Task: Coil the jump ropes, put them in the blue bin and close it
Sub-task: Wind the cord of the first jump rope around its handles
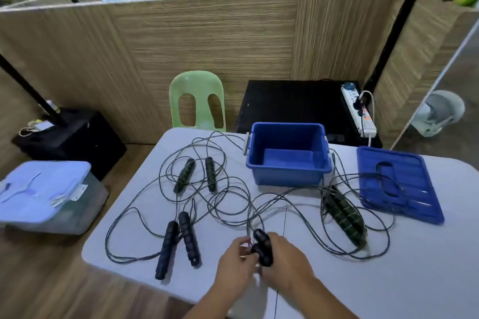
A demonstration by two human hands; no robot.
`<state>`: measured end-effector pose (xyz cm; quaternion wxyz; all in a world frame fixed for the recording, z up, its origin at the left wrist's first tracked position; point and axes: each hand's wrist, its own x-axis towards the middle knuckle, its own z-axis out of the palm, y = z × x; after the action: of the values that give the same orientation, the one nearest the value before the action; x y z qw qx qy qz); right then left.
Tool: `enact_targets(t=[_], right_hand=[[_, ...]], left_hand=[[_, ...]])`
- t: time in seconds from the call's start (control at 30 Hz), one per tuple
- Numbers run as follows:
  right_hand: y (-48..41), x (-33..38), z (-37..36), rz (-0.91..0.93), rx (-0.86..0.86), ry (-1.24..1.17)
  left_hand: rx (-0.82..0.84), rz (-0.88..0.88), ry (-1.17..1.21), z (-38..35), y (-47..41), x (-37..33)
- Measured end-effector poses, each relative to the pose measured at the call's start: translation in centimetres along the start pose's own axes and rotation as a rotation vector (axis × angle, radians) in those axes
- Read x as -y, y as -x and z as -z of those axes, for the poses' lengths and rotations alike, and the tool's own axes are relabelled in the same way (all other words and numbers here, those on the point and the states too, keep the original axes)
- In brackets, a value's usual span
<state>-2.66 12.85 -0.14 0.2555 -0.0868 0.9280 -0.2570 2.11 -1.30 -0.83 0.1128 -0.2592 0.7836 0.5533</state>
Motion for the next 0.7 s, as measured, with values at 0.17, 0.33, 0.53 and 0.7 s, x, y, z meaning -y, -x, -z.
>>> enact_targets(t=[0.17, 0.33, 0.53, 0.7], right_hand=[[3.0, 0.6, 3.8, 0.054, -0.039, -0.229], [7.3, 1.3, 8.9, 0.168, -0.149, -0.388], [11.3, 1.0, 12.9, 0.061, -0.167, -0.74], [13.2, -0.1, 14.5, 0.052, -0.205, -0.833]], left_hand=[[0.107, 0.059, 0.325, -0.6, 2.2, -4.4], [0.163, -0.06, 0.505, -0.3, 4.6, -8.8], [0.21, -0.118, 0.598, -0.8, 7.2, -13.0], [0.217, -0.182, 0.533, -1.9, 8.8, -15.1]])
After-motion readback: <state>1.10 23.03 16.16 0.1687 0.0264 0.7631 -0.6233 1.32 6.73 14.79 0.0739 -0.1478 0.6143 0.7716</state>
